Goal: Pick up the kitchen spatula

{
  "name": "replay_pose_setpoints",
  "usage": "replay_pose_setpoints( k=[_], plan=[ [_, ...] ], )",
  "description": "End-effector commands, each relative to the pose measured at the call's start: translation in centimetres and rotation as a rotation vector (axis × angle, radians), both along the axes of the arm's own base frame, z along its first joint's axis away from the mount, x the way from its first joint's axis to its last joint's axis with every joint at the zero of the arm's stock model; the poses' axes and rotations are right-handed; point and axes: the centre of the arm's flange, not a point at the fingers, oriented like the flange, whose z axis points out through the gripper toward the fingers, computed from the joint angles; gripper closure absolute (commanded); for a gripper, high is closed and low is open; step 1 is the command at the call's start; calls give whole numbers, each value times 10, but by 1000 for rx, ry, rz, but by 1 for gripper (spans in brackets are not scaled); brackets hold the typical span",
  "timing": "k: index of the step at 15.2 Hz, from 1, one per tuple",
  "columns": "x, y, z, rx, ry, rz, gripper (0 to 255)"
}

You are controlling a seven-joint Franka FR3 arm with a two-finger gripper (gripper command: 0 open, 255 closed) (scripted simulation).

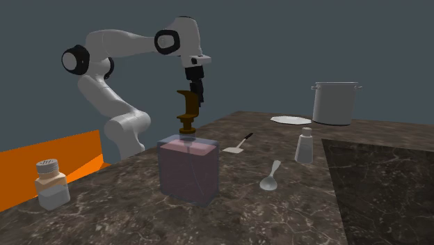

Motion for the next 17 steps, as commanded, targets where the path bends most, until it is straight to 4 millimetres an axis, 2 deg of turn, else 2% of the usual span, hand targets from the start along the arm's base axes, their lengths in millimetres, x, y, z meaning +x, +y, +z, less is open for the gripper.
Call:
replay_pose_setpoints(
  k=[1,5,9,13,17],
  plan=[
    [0,0,0,0,0,0,0],
    [42,-28,-22,-29,-4,271,0],
    [91,-45,-44,-58,-9,542,0],
    [142,-49,-65,-88,-13,814,0],
    [193,-39,-85,-117,-18,1085,0]
  ],
)
